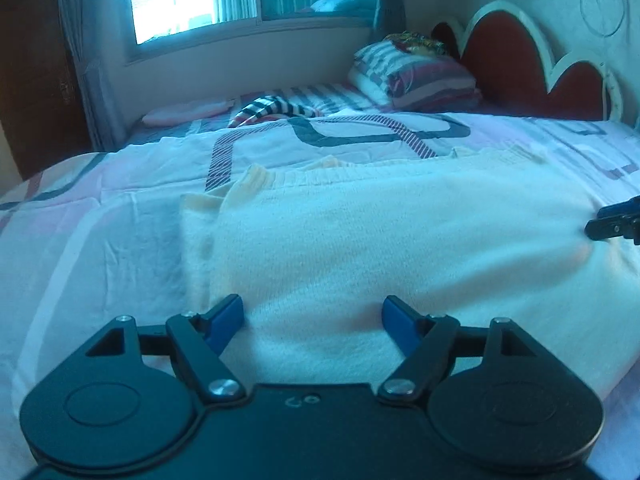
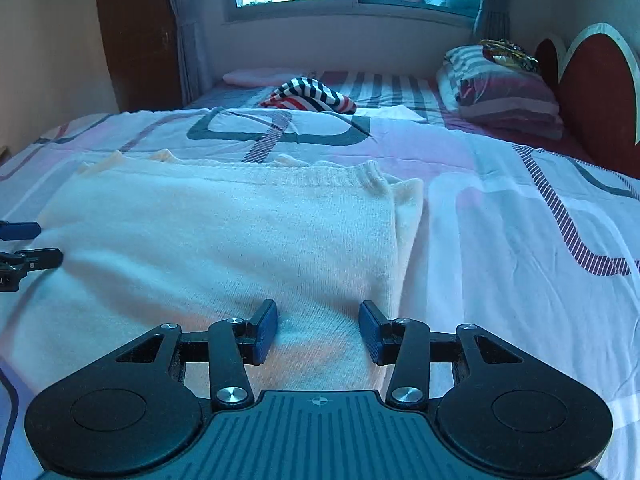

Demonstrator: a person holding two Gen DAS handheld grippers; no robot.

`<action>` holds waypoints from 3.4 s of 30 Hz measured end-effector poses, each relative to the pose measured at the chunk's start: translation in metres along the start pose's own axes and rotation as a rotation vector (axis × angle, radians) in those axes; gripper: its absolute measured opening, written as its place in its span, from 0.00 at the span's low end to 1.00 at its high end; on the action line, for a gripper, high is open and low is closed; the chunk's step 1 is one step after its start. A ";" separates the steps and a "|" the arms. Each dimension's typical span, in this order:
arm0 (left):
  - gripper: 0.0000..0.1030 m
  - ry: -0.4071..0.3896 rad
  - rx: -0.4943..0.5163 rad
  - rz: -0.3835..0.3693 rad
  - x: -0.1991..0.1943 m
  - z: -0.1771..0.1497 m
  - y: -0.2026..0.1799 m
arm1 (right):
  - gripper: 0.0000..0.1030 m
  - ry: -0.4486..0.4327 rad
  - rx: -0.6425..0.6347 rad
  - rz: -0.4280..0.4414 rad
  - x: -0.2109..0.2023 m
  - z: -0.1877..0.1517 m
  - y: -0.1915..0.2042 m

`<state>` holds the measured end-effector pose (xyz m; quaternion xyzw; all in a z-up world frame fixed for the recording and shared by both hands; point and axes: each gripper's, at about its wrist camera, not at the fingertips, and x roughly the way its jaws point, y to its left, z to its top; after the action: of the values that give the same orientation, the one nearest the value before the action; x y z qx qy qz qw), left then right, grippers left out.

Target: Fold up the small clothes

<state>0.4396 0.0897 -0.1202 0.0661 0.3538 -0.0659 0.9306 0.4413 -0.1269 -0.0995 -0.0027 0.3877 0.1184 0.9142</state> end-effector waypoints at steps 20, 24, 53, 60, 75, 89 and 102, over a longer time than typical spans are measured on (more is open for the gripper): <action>0.72 0.043 -0.069 -0.072 -0.040 -0.028 -0.070 | 0.25 0.024 -0.041 0.199 -0.035 -0.046 0.093; 0.72 0.039 -0.052 -0.045 -0.046 -0.037 -0.076 | 0.25 0.021 -0.071 0.167 -0.037 -0.054 0.105; 0.74 0.056 -0.142 0.034 -0.074 -0.064 -0.024 | 0.16 0.049 0.135 0.000 -0.087 -0.086 0.010; 0.74 0.065 -0.139 0.036 -0.073 -0.064 -0.024 | 0.16 0.052 0.144 -0.003 -0.084 -0.086 0.006; 0.75 0.073 -0.144 0.048 -0.081 -0.065 -0.017 | 0.16 0.051 0.131 -0.010 -0.089 -0.083 0.007; 0.43 -0.020 -0.957 -0.160 -0.102 -0.112 0.025 | 0.16 -0.108 0.163 0.165 -0.134 -0.066 0.050; 0.43 -0.196 -1.200 -0.116 -0.048 -0.097 0.037 | 0.16 -0.091 0.181 0.235 -0.033 -0.006 0.077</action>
<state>0.3471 0.1464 -0.1577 -0.4954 0.2451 0.0884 0.8287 0.3976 -0.0602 -0.0735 0.1305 0.3528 0.1890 0.9071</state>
